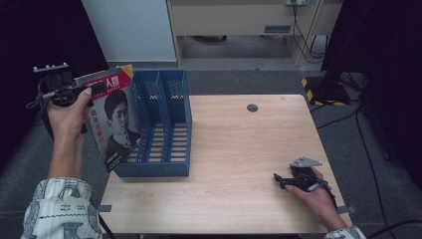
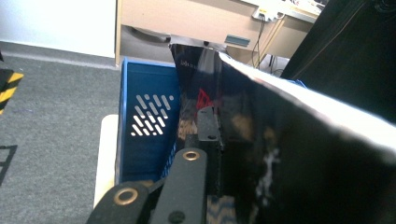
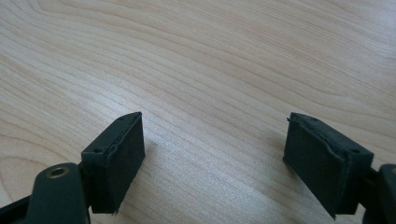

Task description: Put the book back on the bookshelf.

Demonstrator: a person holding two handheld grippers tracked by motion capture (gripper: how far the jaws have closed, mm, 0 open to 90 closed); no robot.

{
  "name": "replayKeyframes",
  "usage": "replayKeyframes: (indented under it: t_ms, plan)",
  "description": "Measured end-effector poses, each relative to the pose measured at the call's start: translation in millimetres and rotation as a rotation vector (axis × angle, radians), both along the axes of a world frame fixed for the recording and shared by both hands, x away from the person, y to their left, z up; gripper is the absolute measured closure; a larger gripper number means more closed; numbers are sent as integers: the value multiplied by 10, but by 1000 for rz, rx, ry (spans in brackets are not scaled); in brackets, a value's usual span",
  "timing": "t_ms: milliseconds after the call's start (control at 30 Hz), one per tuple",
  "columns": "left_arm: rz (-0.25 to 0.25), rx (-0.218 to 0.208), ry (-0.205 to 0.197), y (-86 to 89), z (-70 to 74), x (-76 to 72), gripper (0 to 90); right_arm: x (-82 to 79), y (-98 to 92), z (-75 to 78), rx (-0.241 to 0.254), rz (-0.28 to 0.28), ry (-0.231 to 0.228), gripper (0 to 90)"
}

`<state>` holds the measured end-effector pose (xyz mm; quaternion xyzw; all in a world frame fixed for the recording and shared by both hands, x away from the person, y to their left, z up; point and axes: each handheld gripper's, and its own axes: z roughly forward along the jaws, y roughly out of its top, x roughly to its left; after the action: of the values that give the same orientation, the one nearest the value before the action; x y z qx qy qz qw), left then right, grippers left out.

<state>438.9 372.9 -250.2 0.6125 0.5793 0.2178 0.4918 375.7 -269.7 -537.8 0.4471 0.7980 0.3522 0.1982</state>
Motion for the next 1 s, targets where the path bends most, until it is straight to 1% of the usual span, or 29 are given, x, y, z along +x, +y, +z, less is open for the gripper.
replayKeyframes:
  t_ms: [200,233,300,500,633,733,800,900,1000]
  plan:
    - [10,21,-3,-24,4,-3,863,0,0,1,1,-1,1,205]
    - [20,30,-21,-22,16,-9,863,0,1,1,1,-1,1,205]
    - [26,24,-36,-14,15,-9,862,-2,2,1,1,-2,1,205]
    - [32,37,-78,-23,-18,-5,863,0,0,0,0,-1,0,205]
    - [44,34,-115,-17,-64,-14,863,-2,1,1,0,-1,2,205]
    - [45,51,-148,-28,-101,-24,863,-2,1,1,1,-2,2,205]
    - [46,48,-169,-34,-133,-31,862,-3,2,1,1,-2,3,205]
    - [47,29,-194,-31,-182,-34,862,-3,0,1,-1,-1,3,205]
    - [47,26,-211,-37,-222,-36,862,-3,1,1,0,-1,3,205]
